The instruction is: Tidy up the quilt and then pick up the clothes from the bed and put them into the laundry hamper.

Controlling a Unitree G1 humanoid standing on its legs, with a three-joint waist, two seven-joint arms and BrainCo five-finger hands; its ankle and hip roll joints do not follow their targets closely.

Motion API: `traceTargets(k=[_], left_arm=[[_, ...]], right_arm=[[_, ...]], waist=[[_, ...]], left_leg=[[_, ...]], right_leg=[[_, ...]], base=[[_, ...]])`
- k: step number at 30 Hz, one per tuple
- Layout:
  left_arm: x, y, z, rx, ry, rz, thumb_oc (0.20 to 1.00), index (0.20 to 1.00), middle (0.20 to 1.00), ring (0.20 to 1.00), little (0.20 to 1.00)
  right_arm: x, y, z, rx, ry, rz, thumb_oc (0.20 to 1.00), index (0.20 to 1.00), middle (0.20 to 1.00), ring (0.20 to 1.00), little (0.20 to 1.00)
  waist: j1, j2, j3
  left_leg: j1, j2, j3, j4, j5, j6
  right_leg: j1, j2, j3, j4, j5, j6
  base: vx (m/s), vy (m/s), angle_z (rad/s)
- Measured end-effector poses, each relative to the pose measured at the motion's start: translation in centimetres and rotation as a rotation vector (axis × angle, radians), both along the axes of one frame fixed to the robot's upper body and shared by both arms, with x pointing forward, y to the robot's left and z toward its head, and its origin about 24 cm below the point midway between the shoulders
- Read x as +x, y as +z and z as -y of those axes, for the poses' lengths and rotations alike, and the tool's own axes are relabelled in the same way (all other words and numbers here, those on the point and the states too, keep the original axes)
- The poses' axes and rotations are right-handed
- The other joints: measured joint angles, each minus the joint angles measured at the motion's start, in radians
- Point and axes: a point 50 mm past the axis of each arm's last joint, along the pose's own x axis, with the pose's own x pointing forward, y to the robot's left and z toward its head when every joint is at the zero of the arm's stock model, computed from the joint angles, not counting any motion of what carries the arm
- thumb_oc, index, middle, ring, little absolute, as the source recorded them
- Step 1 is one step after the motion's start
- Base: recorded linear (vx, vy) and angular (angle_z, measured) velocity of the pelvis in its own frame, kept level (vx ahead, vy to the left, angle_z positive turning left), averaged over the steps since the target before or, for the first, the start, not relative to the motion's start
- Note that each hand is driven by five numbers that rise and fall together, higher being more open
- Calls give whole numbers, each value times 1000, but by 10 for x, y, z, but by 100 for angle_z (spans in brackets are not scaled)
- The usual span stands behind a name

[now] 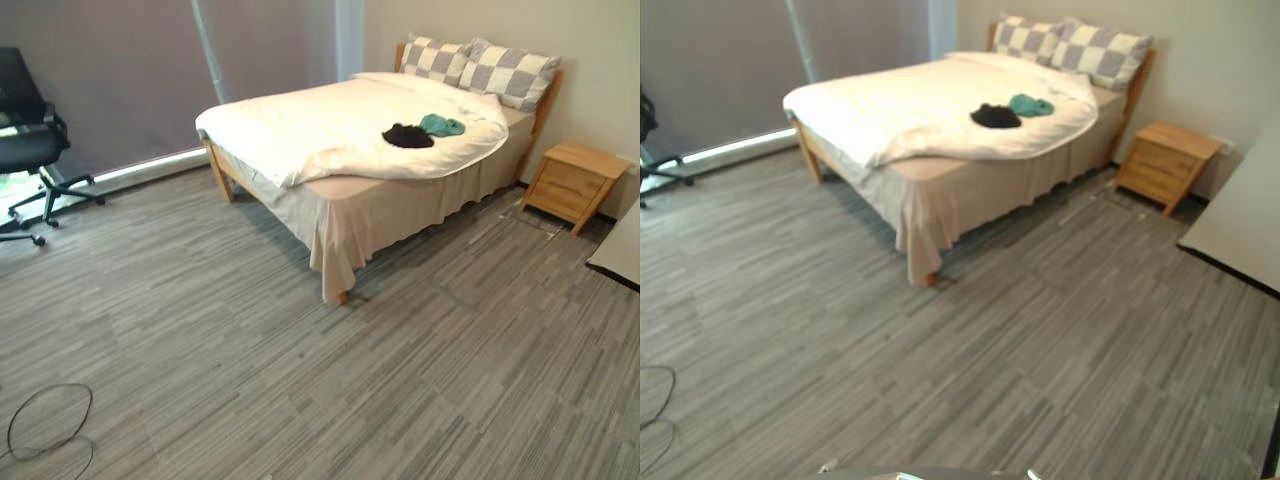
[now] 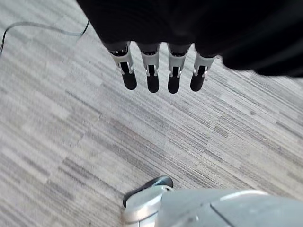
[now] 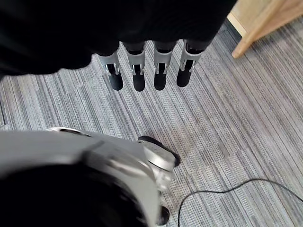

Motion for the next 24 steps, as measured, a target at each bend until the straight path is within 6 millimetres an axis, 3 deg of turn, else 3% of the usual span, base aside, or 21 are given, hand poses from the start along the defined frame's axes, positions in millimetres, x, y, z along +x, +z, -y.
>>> traceTargets(k=[5, 6, 7, 12, 24], left_arm=[[31, 3, 7, -6, -63, 79, 1000, 1000, 1000, 1000, 1000], [32, 3, 8, -6, -64, 82, 1000, 1000, 1000, 1000, 1000], [31, 3, 8, -8, -62, 80, 1000, 1000, 1000, 1000, 1000], [34, 3, 7, 0, -59, 89, 1000, 1000, 1000, 1000, 1000], [48, 7, 5, 9, -61, 127, 1000, 1000, 1000, 1000, 1000]], right_arm=[[27, 4, 3, -15, 15, 71, 1000, 1000, 1000, 1000, 1000], [28, 5, 3, -15, 12, 74, 1000, 1000, 1000, 1000, 1000], [28, 5, 4, -15, 6, 76, 1000, 1000, 1000, 1000, 1000], [41, 8, 7, -22, 15, 111, 1000, 1000, 1000, 1000, 1000], [51, 10, 6, -24, 21, 132, 1000, 1000, 1000, 1000, 1000]], waist=[[-4, 0, 27], [-4, 14, 35], [-5, 5, 40], [-14, 21, 69], [-17, 7, 135]], left_leg=[[40, 20, 3, -86, 62, -7], [48, 22, 3, -88, 63, -7], [48, 24, 1, -93, 62, -9], [64, 24, 0, -105, 69, -11], [80, 16, 6, -128, 69, -12]], right_leg=[[34, 30, -17, -77, 43, -14], [46, 33, -19, -87, 46, -15], [49, 35, -21, -94, 46, -14], [82, 42, -23, -147, 69, -21], [133, 47, -28, -252, 118, -23]], base=[[0, 0, 0], [22, 7, 4], [0, 0, 0], [7, 3, 0], [29, 23, 0]])
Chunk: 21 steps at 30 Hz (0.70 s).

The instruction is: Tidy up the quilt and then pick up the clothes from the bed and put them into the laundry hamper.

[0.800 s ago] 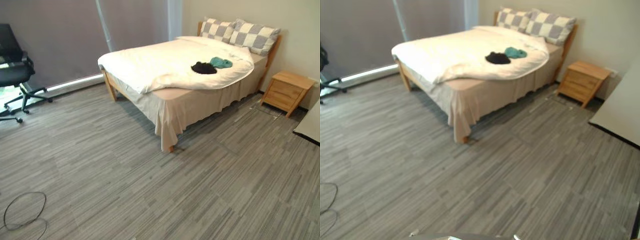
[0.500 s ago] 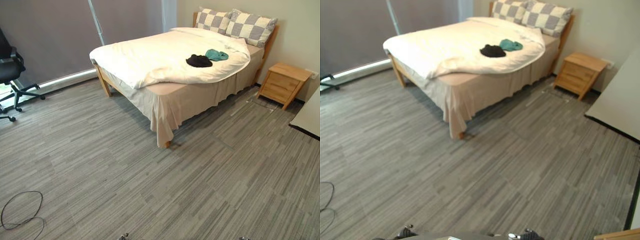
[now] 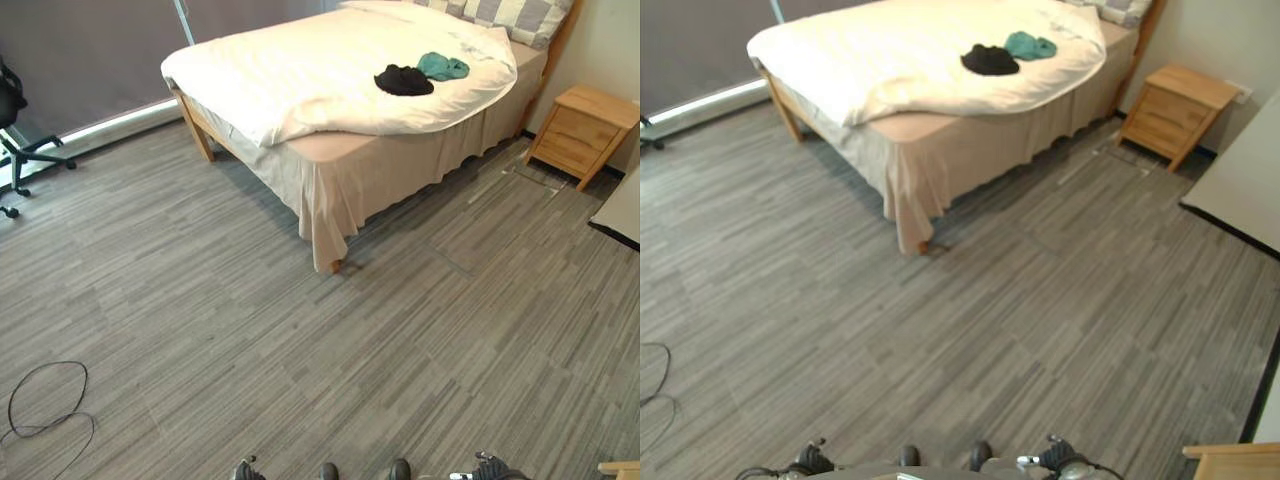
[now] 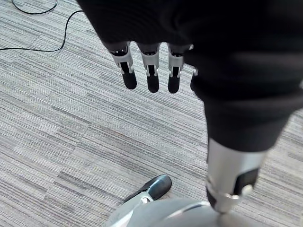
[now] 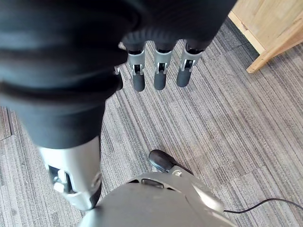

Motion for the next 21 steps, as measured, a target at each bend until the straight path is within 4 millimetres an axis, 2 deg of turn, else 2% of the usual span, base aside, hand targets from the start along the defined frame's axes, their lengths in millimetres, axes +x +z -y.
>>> traceTargets(k=[3, 5, 6, 9, 10, 12, 13, 14, 16, 17, 19, 20, 21], left_arm=[[9, 2, -1, 3, -6, 21, 1000, 1000, 1000, 1000, 1000], [19, 5, -2, 6, -12, 51, 1000, 1000, 1000, 1000, 1000], [27, 8, -5, 18, -13, 67, 1000, 1000, 1000, 1000, 1000], [38, 12, -11, 28, 4, 96, 1000, 1000, 1000, 1000, 1000], [38, 13, -13, 35, 21, 93, 1000, 1000, 1000, 1000, 1000], [37, 14, -21, 58, 25, 88, 1000, 1000, 1000, 1000, 1000], [40, 15, -22, 63, 20, 91, 1000, 1000, 1000, 1000, 1000], [41, 15, -20, 62, 12, 90, 1000, 1000, 1000, 1000, 1000], [38, 13, -19, 66, -2, 70, 1000, 1000, 1000, 1000, 1000], [35, 12, -18, 68, 3, 51, 1000, 1000, 1000, 1000, 1000], [32, 11, -18, 81, -20, 33, 1000, 1000, 1000, 1000, 1000], [32, 10, -17, 83, -29, 33, 1000, 1000, 1000, 1000, 1000], [27, 9, -16, 85, -31, 24, 1000, 1000, 1000, 1000, 1000]], right_arm=[[6, 1, 0, -1, 3, 12, 1000, 1000, 1000, 1000, 1000], [14, 3, 0, -6, 7, 30, 1000, 1000, 1000, 1000, 1000], [28, 7, -1, -6, 16, 62, 1000, 1000, 1000, 1000, 1000], [29, 8, 0, -8, 15, 65, 1000, 1000, 1000, 1000, 1000], [43, 15, 9, -27, -19, 116, 1000, 1000, 1000, 1000, 1000], [41, 15, 13, -37, -30, 115, 1000, 1000, 1000, 1000, 1000], [39, 14, 13, -37, -34, 108, 1000, 1000, 1000, 1000, 1000], [31, 11, 12, -27, -56, 84, 1000, 1000, 1000, 1000, 1000], [24, 8, 9, -20, -72, 69, 1000, 1000, 1000, 1000, 1000], [17, 7, 12, -24, -101, 58, 1000, 1000, 1000, 1000, 1000], [17, 7, 14, -31, -119, 63, 1000, 1000, 1000, 1000, 1000], [17, 8, 16, -40, -129, 64, 1000, 1000, 1000, 1000, 1000], [6, 6, 21, -50, -145, 35, 1000, 1000, 1000, 1000, 1000]], waist=[[0, -10, 21], [2, -15, 31], [4, -18, 55], [0, -21, 73], [-1, 0, 111], [-28, -21, 108], [-28, -30, 108], [-29, -36, 105], [-36, -44, 111], [-47, -49, 118], [-85, -33, 129], [-91, -29, 131], [-98, -13, 132]], left_leg=[[-4, 0, 2, -1, -1, -1], [-38, 0, 21, -1, -2, 4], [-59, 7, 34, -2, 5, 12], [-47, 5, 37, -8, -21, 24], [-11, 20, 57, -8, -24, 39], [3, 0, 51, -8, -58, 36], [4, -5, 51, -9, -66, 32], [2, -7, 50, -9, -69, 32], [-9, -22, 30, -6, -74, 24], [-12, -31, 20, -2, -89, 18], [-2, -24, -16, -2, -114, 1], [11, -11, -25, -2, -118, 3], [42, 17, -20, -3, -144, -18]], right_leg=[[-5, 1, 2, -3, 1, 4], [-72, -2, 12, 47, -1, 6], [-130, -8, 9, 113, -3, 7], [-160, -16, 1, 191, -9, 21], [-298, -53, -17, 509, -57, 82], [-392, -111, -12, 612, -86, 124], [-414, -130, -10, 576, -85, 125], [-422, -150, -16, 462, -82, 129], [-403, -189, -21, 181, -58, 165], [-409, -229, -26, 6, -23, 183], [-425, -286, -59, -30, 8, 193], [-421, -289, -72, -29, 14, 189], [-415, -285, -87, -23, 37, 197]], base=[[-14, 51, -6], [12, 67, -29], [110, 80, -26], [247, 81, -25], [282, 8, -23], [351, -92, 7], [611, -272, 30], [456, -220, 35], [536, -264, 33], [565, -270, 34], [594, -224, 44], [515, -167, 25], [714, -234, 5]])
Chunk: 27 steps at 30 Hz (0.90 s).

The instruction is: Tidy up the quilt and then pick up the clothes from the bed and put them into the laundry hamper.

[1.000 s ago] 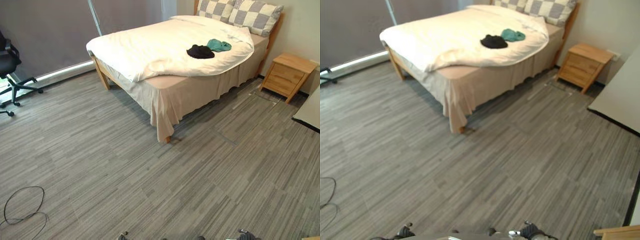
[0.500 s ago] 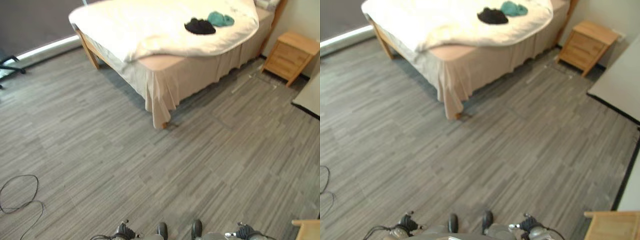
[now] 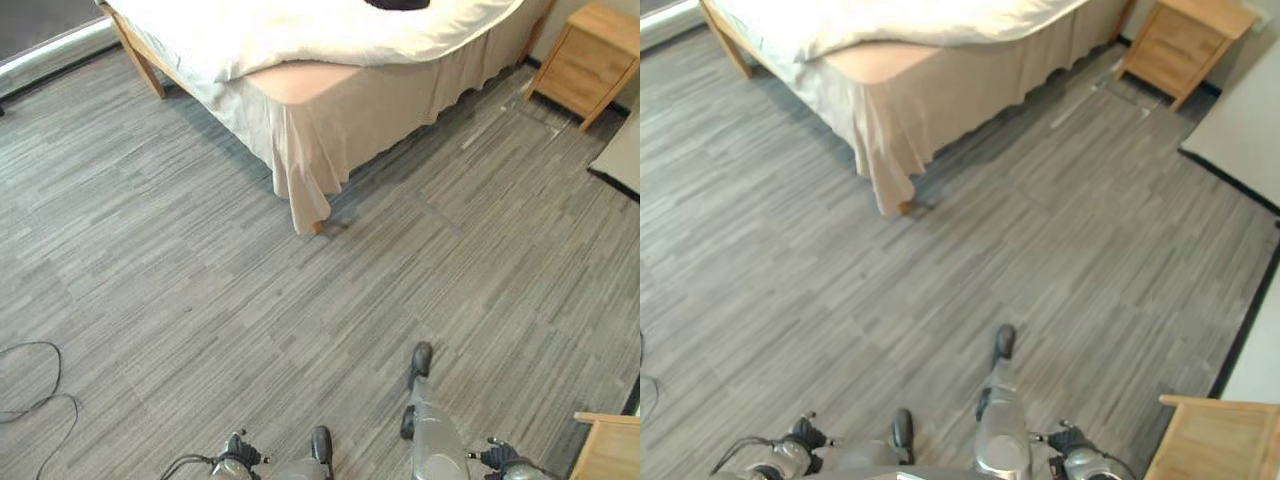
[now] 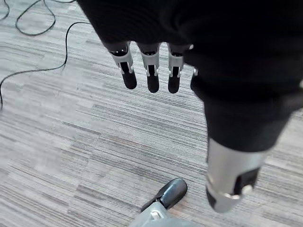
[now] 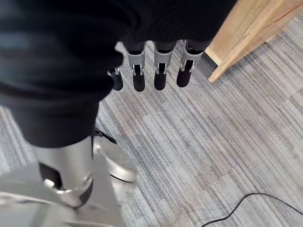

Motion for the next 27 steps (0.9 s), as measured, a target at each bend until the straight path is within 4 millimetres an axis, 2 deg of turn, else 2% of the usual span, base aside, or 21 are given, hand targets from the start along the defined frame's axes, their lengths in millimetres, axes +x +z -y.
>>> traceTargets(k=[2, 3, 4, 5, 6, 7, 8, 9, 10, 12, 13, 15, 16, 17, 18, 19, 20, 23, 24, 25, 27], left_arm=[[-22, -5, -2, 3, 23, -51, 1000, 1000, 1000, 1000, 1000], [-23, -7, 7, -20, 33, -50, 1000, 1000, 1000, 1000, 1000], [-20, -7, 9, -27, 31, -35, 1000, 1000, 1000, 1000, 1000], [-17, -7, 11, -34, 33, -23, 1000, 1000, 1000, 1000, 1000], [-19, -8, 15, -49, 52, -10, 1000, 1000, 1000, 1000, 1000], [-10, -3, 10, -48, 84, 48, 1000, 1000, 1000, 1000, 1000], [-1, -1, 9, -48, 77, 75, 1000, 1000, 1000, 1000, 1000], [7, 3, 4, -35, 82, 107, 1000, 1000, 1000, 1000, 1000], [13, 5, 2, -27, 75, 120, 1000, 1000, 1000, 1000, 1000], [27, 11, 1, -26, 69, 171, 1000, 1000, 1000, 1000, 1000], [25, 11, -2, -21, 76, 168, 1000, 1000, 1000, 1000, 1000], [21, 8, 3, -29, 71, 147, 1000, 1000, 1000, 1000, 1000], [17, 6, 5, -36, 60, 136, 1000, 1000, 1000, 1000, 1000], [13, 5, 5, -34, 64, 121, 1000, 1000, 1000, 1000, 1000], [-2, 1, 2, -29, 80, 76, 1000, 1000, 1000, 1000, 1000], [-11, 0, -7, -9, 98, 39, 1000, 1000, 1000, 1000, 1000], [-16, -1, -11, 0, 109, 15, 1000, 1000, 1000, 1000, 1000], [-15, 0, -12, 3, 97, 3, 1000, 1000, 1000, 1000, 1000], [-9, 1, -13, 7, 94, 13, 1000, 1000, 1000, 1000, 1000], [-2, 3, -12, 7, 81, 26, 1000, 1000, 1000, 1000, 1000], [4, 4, -10, 1, 75, 49, 1000, 1000, 1000, 1000, 1000]], right_arm=[[-18, -4, 1, 5, -5, -49, 1000, 1000, 1000, 1000, 1000], [-28, -4, 8, -3, -13, -79, 1000, 1000, 1000, 1000, 1000], [-23, -4, 7, -1, -12, -80, 1000, 1000, 1000, 1000, 1000], [-23, -5, 3, 9, -10, -84, 1000, 1000, 1000, 1000, 1000], [-18, -4, 1, 11, -3, -67, 1000, 1000, 1000, 1000, 1000], [-3, 0, 0, 4, 42, -15, 1000, 1000, 1000, 1000, 1000], [-3, -1, -1, 6, 51, -21, 1000, 1000, 1000, 1000, 1000], [19, 5, -2, -8, 90, 24, 1000, 1000, 1000, 1000, 1000], [29, 8, -3, -12, 96, 53, 1000, 1000, 1000, 1000, 1000], [44, 13, -2, -26, 107, 93, 1000, 1000, 1000, 1000, 1000], [48, 14, -7, -23, 147, 112, 1000, 1000, 1000, 1000, 1000], [46, 14, -4, -31, 157, 102, 1000, 1000, 1000, 1000, 1000], [32, 10, -2, -38, 164, 62, 1000, 1000, 1000, 1000, 1000], [24, 7, -2, -34, 161, 43, 1000, 1000, 1000, 1000, 1000], [2, 1, -1, -31, 146, -18, 1000, 1000, 1000, 1000, 1000], [-15, -6, -11, -1, 141, -63, 1000, 1000, 1000, 1000, 1000], [-24, -9, -19, 20, 139, -85, 1000, 1000, 1000, 1000, 1000], [-36, -14, -30, 54, 123, -114, 1000, 1000, 1000, 1000, 1000], [-30, -13, -30, 56, 127, -101, 1000, 1000, 1000, 1000, 1000], [-15, -9, -24, 43, 116, -57, 1000, 1000, 1000, 1000, 1000], [-1, -3, -13, 10, 109, -16, 1000, 1000, 1000, 1000, 1000]], waist=[[-16, 30, -17], [-20, 90, -24], [-30, 84, -19], [-28, 68, -26], [-9, 65, -31], [19, 48, -28], [30, 48, -28], [66, 9, -28], [66, -29, -27], [113, -58, -25], [135, -78, -38], [126, -59, -41], [128, -35, -55], [129, -38, -68], [124, -19, -99], [121, -60, -106], [117, -86, -129], [98, -90, -131], [95, -81, -124], [87, -54, -105], [83, -32, -94]], left_leg=[[99, 81, 8, 1, -63, -48], [133, 141, 23, 40, -70, -73], [62, 179, 38, 211, -66, -95], [13, 192, 47, 365, -23, -124], [-34, 222, 34, 504, 61, -139], [-173, 249, -46, 774, 256, -97], [-250, 247, -72, 904, 319, -104], [-332, 191, -63, 976, 199, -98], [-383, 139, -58, 979, 163, -96], [-474, 81, -2, 839, 101, -80], [-481, 63, 61, 627, 90, -74], [-485, 65, 141, 404, 133, -62], [-479, 71, 233, 287, 188, -31], [-470, 76, 329, 260, 172, -31], [-417, 73, 500, 215, 123, 27], [-376, 44, 482, 210, 196, 172], [-350, 9, 469, 166, 194, 165], [-232, -38, 359, 14, 226, 168], [-199, -50, 299, -1, 209, 170], [-177, -51, 259, -1, 196, 166], [-130, -64, 253, 0, 194, 159]], right_leg=[[76, 48, -46, 50, -1, -16], [66, 95, -36, 128, 67, -53], [86, 124, -18, 153, 88, -88], [115, 140, -21, 148, 121, -164], [137, 172, -23, 157, 95, -203], [205, 213, -21, 120, 37, -249], [234, 227, -17, 101, 54, -253], [283, 221, 20, 78, 42, -268], [315, 211, 38, 63, -4, -282], [391, 200, 67, 35, -13, -261], [449, 194, 65, -2, -47, -248], [503, 214, 46, 1, -95, -227], [573, 227, 23, -5, -150, -200], [605, 230, -3, -5, -187, -184], [677, 257, -8, 3, -230, -153], [720, 235, -33, 51, -256, -124], [687, 212, -55, 147, -253, -114], [549, 191, -31, 523, -256, -17], [443, 183, -9, 686, -257, -16], [335, 164, -23, 799, -281, -57], [249, 100, -42, 722, -289, -69]], base=[[818, -385, 5], [617, -449, 24], [585, -450, 16], [585, -478, -10], [517, -382, -51], [524, -291, -66], [682, -105, -99], [549, -29, -77], [742, 70, -75], [753, 110, -83], [428, 61, -99], [525, 60, -37], [648, 74, -16], [772, 114, 0], [538, 134, 29], [529, 134, 52], [370, 146, 74], [259, 71, 85], [356, -62, 96], [367, -143, 101], [302, -185, 87]])
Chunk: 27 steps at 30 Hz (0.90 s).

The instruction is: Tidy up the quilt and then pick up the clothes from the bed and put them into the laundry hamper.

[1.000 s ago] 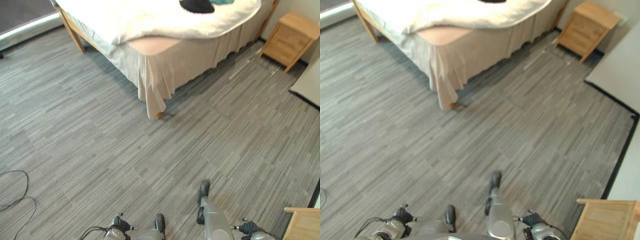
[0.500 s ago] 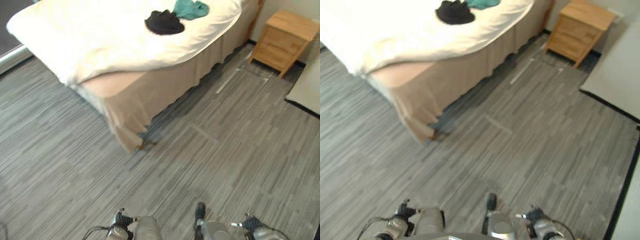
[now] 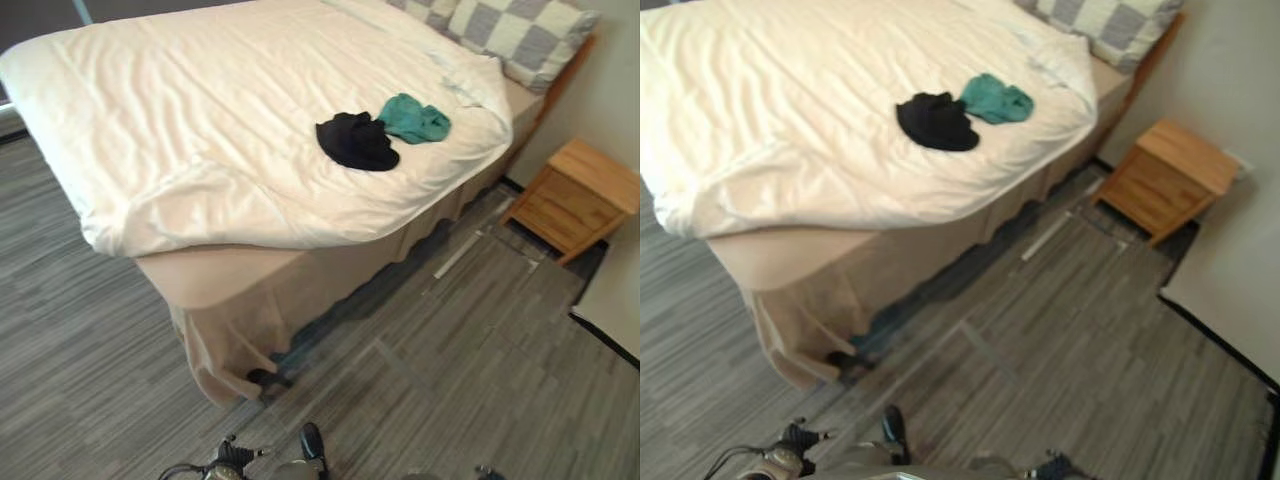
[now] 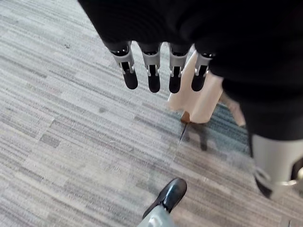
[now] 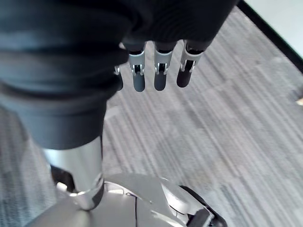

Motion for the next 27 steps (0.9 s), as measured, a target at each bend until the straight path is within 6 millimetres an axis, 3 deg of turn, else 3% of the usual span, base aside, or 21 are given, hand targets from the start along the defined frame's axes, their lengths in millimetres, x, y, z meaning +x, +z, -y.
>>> traceTargets(k=[1, 2, 3, 4, 6, 8, 10, 11, 12, 15, 16, 18, 19, 21, 22, 23, 24, 26, 27], left_arm=[[0, 0, 1, -2, -5, 6, 1000, 1000, 1000, 1000, 1000], [1, 0, 1, -1, -6, 10, 1000, 1000, 1000, 1000, 1000], [1, 2, -5, 14, -10, 15, 1000, 1000, 1000, 1000, 1000], [-1, 3, -9, 25, -7, 10, 1000, 1000, 1000, 1000, 1000], [-7, 3, -17, 48, 11, -12, 1000, 1000, 1000, 1000, 1000], [-5, 3, -15, 40, 8, -3, 1000, 1000, 1000, 1000, 1000], [-19, 2, -22, 54, 25, -29, 1000, 1000, 1000, 1000, 1000], [-28, 0, -24, 59, 38, -53, 1000, 1000, 1000, 1000, 1000], [-46, -8, -9, 13, 66, -89, 1000, 1000, 1000, 1000, 1000], [-52, -14, 9, -43, 88, -89, 1000, 1000, 1000, 1000, 1000], [-50, -14, 10, -47, 89, -80, 1000, 1000, 1000, 1000, 1000], [-36, -10, 9, -47, 96, -28, 1000, 1000, 1000, 1000, 1000], [-17, -5, 8, -54, 128, 40, 1000, 1000, 1000, 1000, 1000], [14, 7, 6, -61, 170, 186, 1000, 1000, 1000, 1000, 1000], [28, 15, 5, -64, 180, 261, 1000, 1000, 1000, 1000, 1000], [50, 31, 2, -60, 178, 392, 1000, 1000, 1000, 1000, 1000], [63, 44, -3, -50, 181, 487, 1000, 1000, 1000, 1000, 1000], [73, 66, -21, -1, 204, 626, 1000, 1000, 1000, 1000, 1000], [81, 80, -34, 40, 213, 701, 1000, 1000, 1000, 1000, 1000]], right_arm=[[4, 3, 8, -22, 2, 18, 1000, 1000, 1000, 1000, 1000], [6, 5, 14, -35, 3, 24, 1000, 1000, 1000, 1000, 1000], [12, 7, 16, -41, 5, 38, 1000, 1000, 1000, 1000, 1000], [13, 8, 16, -38, 8, 40, 1000, 1000, 1000, 1000, 1000], [13, 6, 10, -18, 7, 38, 1000, 1000, 1000, 1000, 1000], [2, 2, 5, -3, -19, 9, 1000, 1000, 1000, 1000, 1000], [-1, -1, -3, 20, -26, -1, 1000, 1000, 1000, 1000, 1000], [-3, -2, -6, 30, -28, -9, 1000, 1000, 1000, 1000, 1000], [-5, -1, 3, 8, -23, -13, 1000, 1000, 1000, 1000, 1000], [-3, 3, 15, -14, -22, -4, 1000, 1000, 1000, 1000, 1000], [-5, 3, 16, -19, -20, -12, 1000, 1000, 1000, 1000, 1000], [-5, 3, 15, -25, 6, -15, 1000, 1000, 1000, 1000, 1000], [-7, 3, 17, -31, 5, -14, 1000, 1000, 1000, 1000, 1000], [-7, 4, 22, -48, 4, -11, 1000, 1000, 1000, 1000, 1000], [-6, 5, 25, -61, 2, -7, 1000, 1000, 1000, 1000, 1000], [-4, 7, 30, -82, -1, 1, 1000, 1000, 1000, 1000, 1000], [-2, 9, 33, -89, 1, 13, 1000, 1000, 1000, 1000, 1000], [-5, 10, 38, -101, 4, 19, 1000, 1000, 1000, 1000, 1000], [-14, 10, 42, -121, 19, -3, 1000, 1000, 1000, 1000, 1000]], waist=[[-3, 24, 0], [-6, 39, -1], [-5, 25, 0], [3, 14, 2], [2, 5, -4], [-11, -10, -4], [-1, -55, -4], [5, -67, -5], [5, -6, -20], [12, 46, -33], [18, 58, -35], [17, 37, -26], [13, 23, -16], [18, 19, 3], [15, 19, 12], [21, 10, 24], [19, 30, 20], [5, 59, 23], [-7, 87, 23]], left_leg=[[15, -4, -13, -1, -25, -20], [25, 2, -14, -1, -53, -20], [30, -7, -15, -1, -64, -28], [43, -7, -24, 0, -64, -36], [40, 12, -129, 0, -68, -74], [41, 20, -186, 0, -70, -106], [73, 16, -212, -1, -88, -154], [91, 26, -215, -5, -98, -180], [106, 128, -229, -6, -117, -208], [107, 211, -146, 0, -64, -230], [98, 227, -143, 15, -36, -269], [24, 242, -153, 108, -13, -295], [-24, 243, -130, 158, 37, -307], [-81, 247, -36, 200, 71, -302], [-102, 229, -35, 208, 52, -307], [-106, 182, -39, 157, 35, -302], [-95, 157, -18, 113, 38, -286], [-49, 153, 14, 33, 50, -266], [-32, 159, 15, -1, 31, -209]], right_leg=[[-43, -40, 3, -107, 5, 6], [-58, -50, 8, -202, 21, 19], [-96, -82, 44, -314, 56, 43], [-108, -85, 63, -391, 95, 43], [-79, -53, 190, -676, 234, 45], [-56, -59, 246, -726, 323, 42], [-8, -78, 244, -724, 344, 41], [8, -75, 243, -722, 423, 19], [46, 23, 215, -726, 377, -11], [68, 100, 151, -726, 344, -61], [77, 114, 130, -726, 336, -73], [87, 111, 87, -727, 323, -91], [97, 107, 41, -726, 311, -107], [103, 112, 0, -726, 289, -138], [99, 110, -4, -726, 287, -141], [85, 101, -4, -726, 287, -141], [81, 103, -9, -726, 289, -139], [91, 135, -14, -726, 289, -138], [96, 152, -14, -726, 288, -139]], base=[[201, -137, 84], [293, -322, 102], [194, -244, 72], [377, -501, 59], [271, -367, 95], [232, -289, 124], [221, -309, 64], [260, -338, 43], [266, -326, 34], [219, -336, 45], [96, -276, 60], [-5, -163, 74], [22, -234, 93], [53, -200, 82], [85, -106, 55], [94, -22, 23], [94, -23, 3], [63, -15, -13], [87, -32, -10]])
